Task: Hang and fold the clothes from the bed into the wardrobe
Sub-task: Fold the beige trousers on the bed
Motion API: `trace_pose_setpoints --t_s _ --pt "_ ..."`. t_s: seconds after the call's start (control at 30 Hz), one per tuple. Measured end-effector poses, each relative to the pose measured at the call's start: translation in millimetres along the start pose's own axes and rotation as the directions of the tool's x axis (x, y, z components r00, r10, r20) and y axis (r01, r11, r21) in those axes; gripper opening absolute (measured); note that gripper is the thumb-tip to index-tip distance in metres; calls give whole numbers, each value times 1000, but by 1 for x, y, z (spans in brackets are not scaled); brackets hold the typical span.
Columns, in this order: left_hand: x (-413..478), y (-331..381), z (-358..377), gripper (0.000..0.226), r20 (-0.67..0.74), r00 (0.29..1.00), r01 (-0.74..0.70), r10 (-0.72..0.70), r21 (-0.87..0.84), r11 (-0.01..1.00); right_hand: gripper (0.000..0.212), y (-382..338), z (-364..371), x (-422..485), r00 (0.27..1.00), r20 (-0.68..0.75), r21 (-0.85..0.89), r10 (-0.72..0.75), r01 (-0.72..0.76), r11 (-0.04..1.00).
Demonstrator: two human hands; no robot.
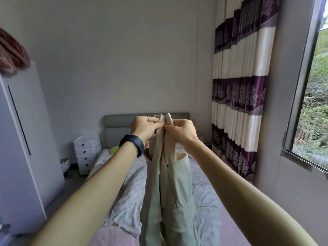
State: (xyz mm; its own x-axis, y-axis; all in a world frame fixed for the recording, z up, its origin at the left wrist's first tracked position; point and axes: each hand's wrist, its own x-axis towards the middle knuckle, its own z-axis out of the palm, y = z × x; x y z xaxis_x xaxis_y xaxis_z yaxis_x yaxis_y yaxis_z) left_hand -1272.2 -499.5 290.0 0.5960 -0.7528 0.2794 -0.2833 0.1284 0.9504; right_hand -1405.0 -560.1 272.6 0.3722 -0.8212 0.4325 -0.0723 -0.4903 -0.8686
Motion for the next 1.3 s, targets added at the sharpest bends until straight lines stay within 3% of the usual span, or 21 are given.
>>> trace_pose_setpoints --t_s 0.17,0.27,0.33,0.47,0.57,0.6,0.67,0.7,0.77,0.8,0.87,0.93,1.0,1.07,1.13,1.2,1.3 --pt "-9 -2 -5 11 141 990 18 0 -122 992 37 -3 -9 -13 969 249 263 -11 -57 963" --pt "-10 -3 -7 23 140 988 -68 61 45 997 61 3 -15 -16 912 409 406 -41 -142 903" --pt "-10 -2 -4 35 82 994 -82 76 75 994 66 7 -16 -16 898 437 450 -48 -173 876" --pt "-14 3 -6 44 48 992 -121 118 66 990 55 20 -23 -10 923 386 440 -6 -179 880" --pt "-16 5 -16 29 102 985 -144 142 17 989 30 35 -33 -1 985 148 361 88 -136 923" --pt "-16 7 -20 20 119 981 -149 151 -19 989 33 40 -37 2 988 70 330 136 -151 932" --pt "-16 12 -29 18 150 975 -148 162 -97 984 78 48 -43 5 969 31 282 245 -243 928" --pt "-17 16 -34 19 158 974 -139 161 -142 980 103 51 -45 6 951 85 274 296 -308 911" --pt "-17 25 -45 21 160 975 -116 154 -224 968 128 48 -44 5 902 260 292 344 -413 863" --pt "-18 28 -51 22 160 976 -108 151 -249 962 128 45 -42 4 878 334 301 344 -445 843" --pt "-20 33 -60 23 157 977 -101 148 -274 957 102 33 -38 3 873 385 333 298 -433 838" --pt "-22 34 -68 21 131 980 -109 148 -263 959 63 18 -34 5 918 317 393 238 -355 848" --pt "-23 35 -76 20 78 986 -128 149 -225 966 40 2 -31 8 960 195 397 199 -263 879" --pt "-21 37 -84 20 10 985 -167 170 -144 975 35 -13 -28 9 994 59 292 95 -108 950" --pt "-20 41 -92 19 -74 977 -206 202 -37 978 34 -30 -25 9 995 -76 52 -57 61 997" --pt "-25 49 -95 17 -159 957 -243 243 20 970 36 -50 -24 3 965 -188 -142 -180 155 978" --pt "-42 69 -97 19 -282 901 -311 328 106 944 41 -78 -25 -12 922 -255 -267 -292 223 938"
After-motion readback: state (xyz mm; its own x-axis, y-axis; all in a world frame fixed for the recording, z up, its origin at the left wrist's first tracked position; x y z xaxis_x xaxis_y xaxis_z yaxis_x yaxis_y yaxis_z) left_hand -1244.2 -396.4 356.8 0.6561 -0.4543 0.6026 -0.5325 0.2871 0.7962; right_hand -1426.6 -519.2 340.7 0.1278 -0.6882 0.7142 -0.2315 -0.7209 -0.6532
